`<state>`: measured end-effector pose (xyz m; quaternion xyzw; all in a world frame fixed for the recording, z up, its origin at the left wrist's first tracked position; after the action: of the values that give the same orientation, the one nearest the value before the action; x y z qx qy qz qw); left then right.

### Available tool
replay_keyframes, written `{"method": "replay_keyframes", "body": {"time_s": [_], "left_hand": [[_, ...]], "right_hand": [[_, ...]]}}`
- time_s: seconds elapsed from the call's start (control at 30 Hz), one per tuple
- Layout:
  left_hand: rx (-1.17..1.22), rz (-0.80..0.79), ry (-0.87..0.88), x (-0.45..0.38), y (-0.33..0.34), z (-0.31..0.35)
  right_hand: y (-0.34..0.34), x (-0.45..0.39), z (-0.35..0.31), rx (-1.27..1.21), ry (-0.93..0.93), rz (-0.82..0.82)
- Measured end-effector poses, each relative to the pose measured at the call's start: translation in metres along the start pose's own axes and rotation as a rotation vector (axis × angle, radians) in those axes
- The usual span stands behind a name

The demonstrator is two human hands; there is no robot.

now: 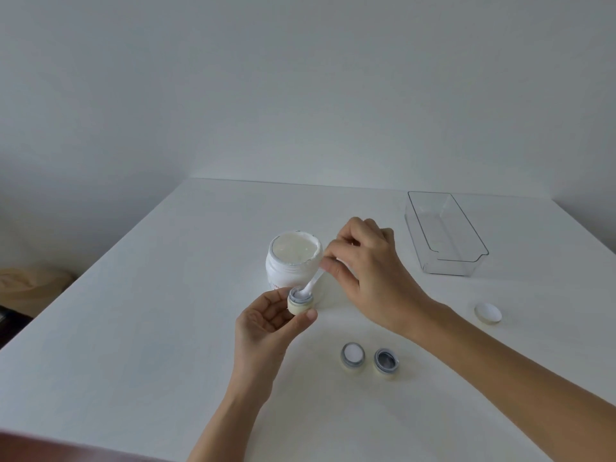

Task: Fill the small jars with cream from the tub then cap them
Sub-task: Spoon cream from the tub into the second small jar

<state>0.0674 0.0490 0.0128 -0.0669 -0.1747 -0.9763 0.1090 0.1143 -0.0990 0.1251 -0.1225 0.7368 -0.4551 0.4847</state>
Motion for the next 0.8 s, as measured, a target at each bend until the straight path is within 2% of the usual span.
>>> {"method": "replay_keyframes", "body": {"time_s": [0.1, 0.17, 0.27, 0.43, 0.53, 0.7, 0.8], "left_hand": [[0.009, -0.002, -0.004, 0.001, 0.001, 0.001], [0.021, -0.001, -0.011, 0.002, 0.001, 0.002], [0.025, -0.011, -0.016, 0.003, 0.001, 0.003], [0.021, -0.02, -0.018, 0.003, 0.002, 0.003], [0.02, -0.015, -0.009, 0.003, 0.001, 0.004], [0.009, -0.011, 0.008, 0.002, 0.0, 0.003], [-0.01, -0.025, 0.014, 0.003, 0.001, 0.003]], "right_hand": [[-0.005, 0.01, -0.011, 0.171, -0.266, 0.067], [-0.005, 0.02, -0.012, 0.251, -0.372, 0.092], [-0.01, 0.031, -0.011, 0.307, -0.453, 0.132], [-0.017, 0.04, -0.007, 0.346, -0.476, 0.194], [-0.022, 0.041, -0.002, 0.304, -0.434, 0.253], [-0.032, 0.016, 0.014, 0.149, -0.155, 0.405], [-0.019, -0.011, 0.024, 0.097, -0.002, 0.284]]}}
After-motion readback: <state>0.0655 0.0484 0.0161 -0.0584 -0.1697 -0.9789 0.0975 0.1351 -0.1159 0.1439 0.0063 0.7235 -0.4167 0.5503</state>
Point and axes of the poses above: each hand's wrist, its own x-axis away from the middle knuckle, its own y-axis out of the palm, z = x × y, the point moved 5 cm from there along -x, towards the middle knuckle, and after that the axes turned 12 degrees about -y, right-handed, at the moved point
